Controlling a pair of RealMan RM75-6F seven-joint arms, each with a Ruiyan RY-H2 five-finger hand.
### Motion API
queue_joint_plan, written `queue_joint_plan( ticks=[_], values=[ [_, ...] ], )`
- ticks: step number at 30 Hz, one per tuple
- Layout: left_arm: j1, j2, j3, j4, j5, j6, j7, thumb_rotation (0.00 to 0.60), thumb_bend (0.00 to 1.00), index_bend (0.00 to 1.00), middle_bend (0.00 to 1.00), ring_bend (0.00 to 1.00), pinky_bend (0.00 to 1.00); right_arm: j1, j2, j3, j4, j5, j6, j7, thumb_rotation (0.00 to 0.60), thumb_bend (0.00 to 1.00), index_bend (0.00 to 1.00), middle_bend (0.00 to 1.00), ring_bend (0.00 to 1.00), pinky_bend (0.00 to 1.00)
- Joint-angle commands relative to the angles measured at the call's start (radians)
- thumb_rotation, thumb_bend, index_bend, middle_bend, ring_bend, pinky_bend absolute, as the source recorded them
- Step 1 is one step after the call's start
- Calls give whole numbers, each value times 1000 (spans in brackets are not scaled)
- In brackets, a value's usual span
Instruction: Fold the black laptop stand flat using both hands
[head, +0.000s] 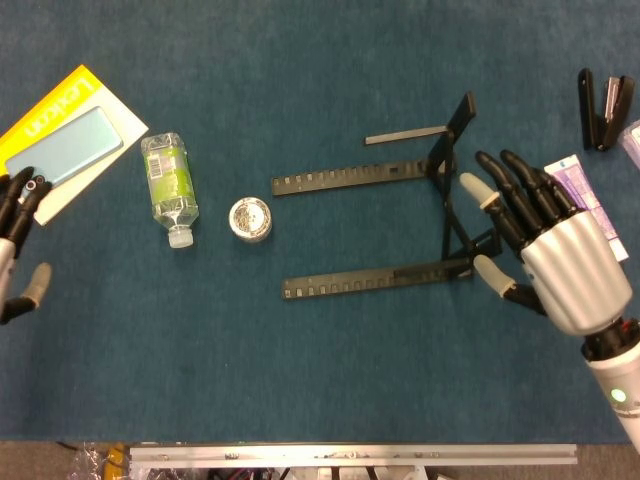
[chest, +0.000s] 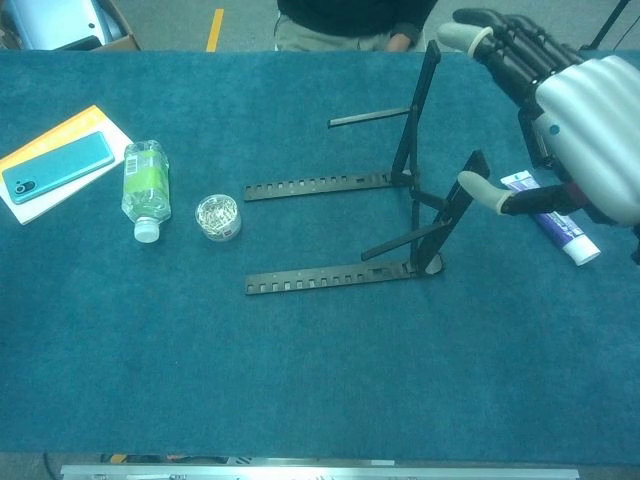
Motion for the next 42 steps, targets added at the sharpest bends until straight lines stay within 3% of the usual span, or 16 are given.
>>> queue_joint_plan(
  ticks=[1,5,13,19,24,31,42],
  values=[
    [-13,-5,-7,-18,-2,-9,21,600,403,0,0,0,0,1,14,-10,-34,-15,-18,29,600,245,0,34,0,212],
    [-16,-8,-8,-25,-6,-7,33,600,403,0,0,0,0,17,7,-8,-77,15,-68,80,600,245,0,34,0,212],
    [-5,1,2,-21,-6,13,29,600,403,0,0,0,0,96,-49,56,-165,255,-264,233,600,244,0,8,0,211],
    [0,8,0,-3,-7,33,13,600,403,0,0,0,0,165,-119,122,-157,433,-388,313,600,245,0,0,0,88],
    [2,14,-1,8,-7,42,-4,600,403,0,0,0,0,217,-177,160,-110,517,-462,367,600,244,0,0,0,35],
    [1,17,-1,28,-9,45,-28,600,403,0,0,0,0,260,-242,195,-41,583,-512,437,600,244,0,0,0,1],
    [-4,9,1,65,-12,41,-62,600,403,0,0,0,0,285,-368,236,117,620,-449,420,600,243,0,0,0,0]
  ],
)
